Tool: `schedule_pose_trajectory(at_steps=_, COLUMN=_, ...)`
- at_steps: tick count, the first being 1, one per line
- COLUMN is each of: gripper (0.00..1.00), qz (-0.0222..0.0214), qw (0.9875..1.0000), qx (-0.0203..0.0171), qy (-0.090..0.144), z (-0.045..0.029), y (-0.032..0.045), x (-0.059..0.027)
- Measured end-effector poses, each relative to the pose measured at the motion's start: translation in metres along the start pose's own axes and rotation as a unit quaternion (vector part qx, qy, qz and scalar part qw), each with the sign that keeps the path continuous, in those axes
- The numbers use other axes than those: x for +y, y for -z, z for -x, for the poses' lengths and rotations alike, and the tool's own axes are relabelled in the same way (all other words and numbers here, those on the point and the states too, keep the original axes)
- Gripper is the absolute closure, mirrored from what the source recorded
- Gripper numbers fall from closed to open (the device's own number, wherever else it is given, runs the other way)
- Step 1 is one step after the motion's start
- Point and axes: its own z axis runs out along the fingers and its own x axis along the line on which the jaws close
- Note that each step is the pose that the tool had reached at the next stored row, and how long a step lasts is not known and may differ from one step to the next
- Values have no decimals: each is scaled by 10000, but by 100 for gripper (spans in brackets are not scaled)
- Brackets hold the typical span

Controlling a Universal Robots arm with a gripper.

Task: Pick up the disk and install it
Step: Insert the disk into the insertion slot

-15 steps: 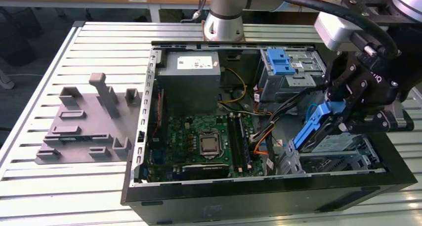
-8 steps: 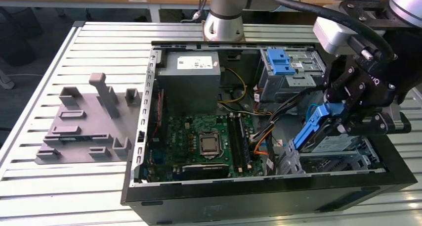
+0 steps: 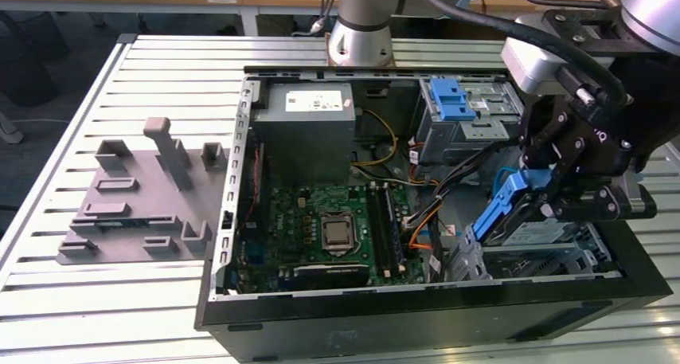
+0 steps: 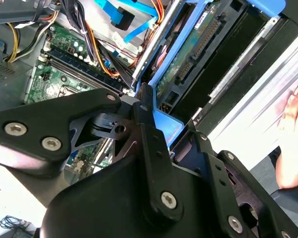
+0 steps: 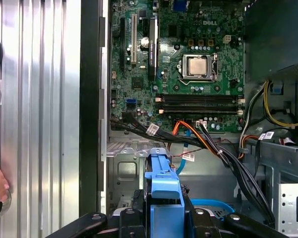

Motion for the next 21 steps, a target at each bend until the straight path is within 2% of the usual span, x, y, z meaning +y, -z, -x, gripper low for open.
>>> schedule_pose_trajectory(at_steps=7, gripper=64, qz=11, qw=10000, qx=1, qy=0, z=-2, y=-80, x=-1)
schedule_pose_trajectory(at_steps=21, gripper=64, qz=19, qw=10000, qx=1, qy=0, z=-6, y=-182, x=-2)
